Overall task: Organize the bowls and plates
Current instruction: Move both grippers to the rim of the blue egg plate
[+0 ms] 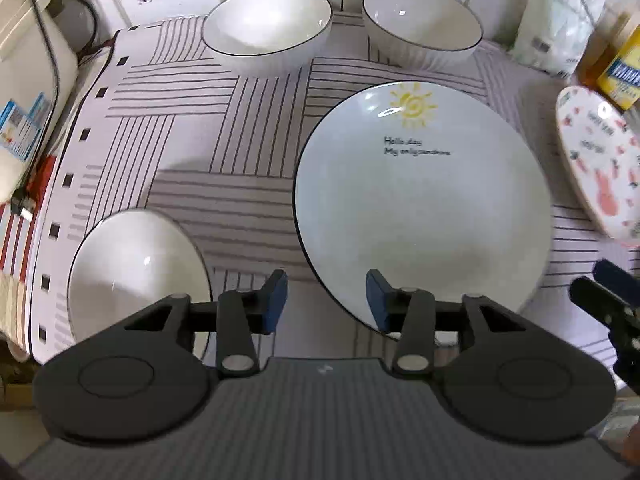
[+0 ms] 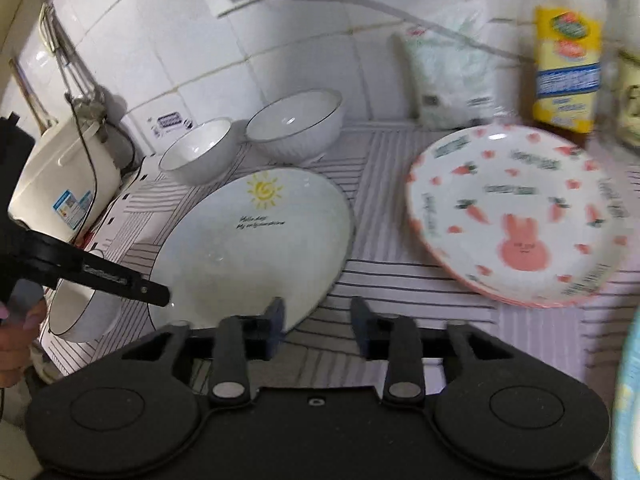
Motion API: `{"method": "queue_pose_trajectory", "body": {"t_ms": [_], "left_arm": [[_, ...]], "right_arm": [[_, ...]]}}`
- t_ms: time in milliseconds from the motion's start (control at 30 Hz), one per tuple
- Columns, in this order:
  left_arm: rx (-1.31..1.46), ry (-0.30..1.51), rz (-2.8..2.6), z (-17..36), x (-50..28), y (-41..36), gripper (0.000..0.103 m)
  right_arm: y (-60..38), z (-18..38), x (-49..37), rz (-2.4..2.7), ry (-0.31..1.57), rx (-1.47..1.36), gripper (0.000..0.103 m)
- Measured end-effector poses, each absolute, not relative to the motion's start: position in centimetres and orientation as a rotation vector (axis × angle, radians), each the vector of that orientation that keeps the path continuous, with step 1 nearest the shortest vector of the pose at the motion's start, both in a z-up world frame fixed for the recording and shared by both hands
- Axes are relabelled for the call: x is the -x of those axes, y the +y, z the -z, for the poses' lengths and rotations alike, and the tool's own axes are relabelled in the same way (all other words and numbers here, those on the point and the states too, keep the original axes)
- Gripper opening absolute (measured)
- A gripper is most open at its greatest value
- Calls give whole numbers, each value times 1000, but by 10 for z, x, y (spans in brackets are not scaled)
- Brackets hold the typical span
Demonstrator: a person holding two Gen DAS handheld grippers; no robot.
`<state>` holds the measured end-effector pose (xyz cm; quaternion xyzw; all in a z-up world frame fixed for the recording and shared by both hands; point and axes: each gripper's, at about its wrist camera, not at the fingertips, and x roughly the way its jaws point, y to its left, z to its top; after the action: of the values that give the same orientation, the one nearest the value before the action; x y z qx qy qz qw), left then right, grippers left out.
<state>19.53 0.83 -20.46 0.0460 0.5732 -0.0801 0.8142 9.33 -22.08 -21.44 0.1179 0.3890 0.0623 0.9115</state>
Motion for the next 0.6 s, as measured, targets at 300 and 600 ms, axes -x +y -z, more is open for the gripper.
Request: {"method": "queue_pose_trajectory", "body": {"t_ms": [300, 600], "left_arm": [[-133, 1157, 276, 160, -150, -23, 49], [-198, 1113, 430, 135, -107, -83, 57]], "right_arm": [[-256, 176, -13, 4, 696, -194, 52], [-291, 151, 61, 113, 583, -165, 59]]}}
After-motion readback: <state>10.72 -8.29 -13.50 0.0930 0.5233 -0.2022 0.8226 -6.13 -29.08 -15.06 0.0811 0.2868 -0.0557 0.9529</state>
